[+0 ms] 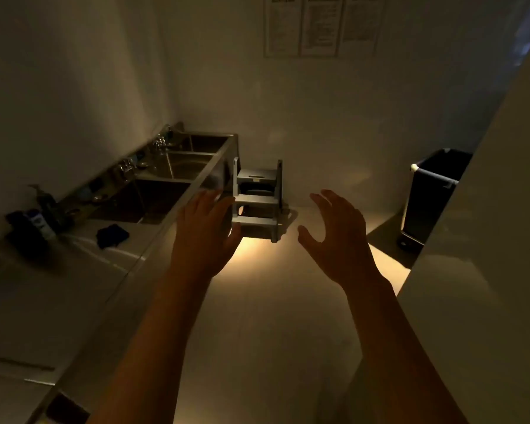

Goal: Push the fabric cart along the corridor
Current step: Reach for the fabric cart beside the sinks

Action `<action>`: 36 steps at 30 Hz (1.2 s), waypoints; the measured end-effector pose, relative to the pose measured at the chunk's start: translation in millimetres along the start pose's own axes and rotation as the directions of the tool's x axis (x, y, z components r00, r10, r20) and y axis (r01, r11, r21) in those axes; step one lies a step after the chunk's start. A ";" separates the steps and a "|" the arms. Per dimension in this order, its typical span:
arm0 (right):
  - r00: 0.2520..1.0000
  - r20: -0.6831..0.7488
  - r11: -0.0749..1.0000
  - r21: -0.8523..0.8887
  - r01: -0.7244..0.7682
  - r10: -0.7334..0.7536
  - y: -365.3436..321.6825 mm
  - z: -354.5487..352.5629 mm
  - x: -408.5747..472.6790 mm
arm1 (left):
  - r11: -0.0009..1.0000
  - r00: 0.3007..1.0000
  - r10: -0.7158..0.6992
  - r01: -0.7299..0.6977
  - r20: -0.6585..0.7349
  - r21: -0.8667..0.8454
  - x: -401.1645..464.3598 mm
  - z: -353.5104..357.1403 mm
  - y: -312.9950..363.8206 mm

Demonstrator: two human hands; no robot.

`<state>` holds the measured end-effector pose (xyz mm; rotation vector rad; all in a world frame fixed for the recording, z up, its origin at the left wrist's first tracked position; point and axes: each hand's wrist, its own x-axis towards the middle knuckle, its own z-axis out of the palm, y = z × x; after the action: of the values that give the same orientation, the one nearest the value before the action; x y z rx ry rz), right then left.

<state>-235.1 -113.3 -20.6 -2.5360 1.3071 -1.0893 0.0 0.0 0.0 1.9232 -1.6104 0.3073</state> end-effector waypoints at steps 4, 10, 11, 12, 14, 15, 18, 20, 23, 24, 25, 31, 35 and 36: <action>1.000 0.019 0.999 -0.051 0.003 -0.002 30.0 2.2 23.1 | 0.998 1.000 -0.007 0.006 0.010 0.070 23.0 19.0 16.2; 1.000 0.013 1.000 -0.010 0.028 -0.028 65.2 9.1 51.4 | 0.992 1.000 -0.026 0.025 0.002 0.124 54.8 41.3 39.2; 1.000 0.020 1.000 -0.010 0.023 -0.022 70.1 11.6 54.3 | 0.991 1.000 -0.019 0.018 0.001 0.130 58.9 45.7 42.2; 0.999 0.028 1.000 -0.009 0.018 -0.018 75.3 14.3 56.9 | 0.991 1.000 -0.011 0.011 0.000 0.135 62.9 50.8 45.1; 0.999 0.040 1.000 -0.011 0.013 -0.012 84.9 20.5 61.6 | 0.988 1.000 0.003 -0.003 -0.002 0.157 71.1 61.5 47.5; 0.999 0.044 1.000 -0.009 0.008 -0.007 90.0 23.7 64.9 | 0.986 1.000 0.010 -0.010 0.001 0.167 75.8 67.7 47.5; 0.999 0.042 1.000 -0.008 -0.015 0.015 103.2 32.5 78.6 | 0.982 0.999 0.013 -0.019 0.035 0.186 93.1 88.4 42.0; 0.998 0.044 0.999 -0.006 -0.033 0.033 112.4 40.4 87.4 | 0.983 0.998 0.009 -0.019 0.056 0.182 105.9 104.5 35.8; 0.998 0.040 0.998 -0.017 -0.056 0.057 125.4 52.1 101.6 | 0.986 0.997 0.007 -0.020 0.083 0.164 128.7 128.3 27.9; 0.997 0.039 0.998 -0.022 -0.063 0.064 128.7 55.3 107.4 | 0.986 0.995 0.002 -0.018 0.095 0.167 136.7 135.5 25.2; 0.997 0.036 0.997 -0.034 -0.069 0.071 131.5 58.3 113.8 | 0.986 0.995 0.005 -0.022 0.105 0.163 145.6 143.3 21.7; 0.992 0.042 0.988 -0.103 -0.115 0.120 136.0 76.3 165.1 | 0.999 0.995 0.041 -0.043 0.091 0.017 212.5 180.7 -6.0; 0.988 0.037 0.982 -0.126 -0.141 0.147 132.6 102.4 202.2 | 0.997 0.994 0.077 -0.076 0.079 -0.014 251.1 204.3 -35.8; 0.988 0.043 0.982 -0.125 -0.143 0.149 131.1 111.5 210.4 | 0.997 0.994 0.076 -0.075 0.082 -0.021 259.5 209.4 -44.9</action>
<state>-173.9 -377.7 -36.3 -2.4851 1.5623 -0.9357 62.1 -328.3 -39.9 1.8868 -1.7367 0.2468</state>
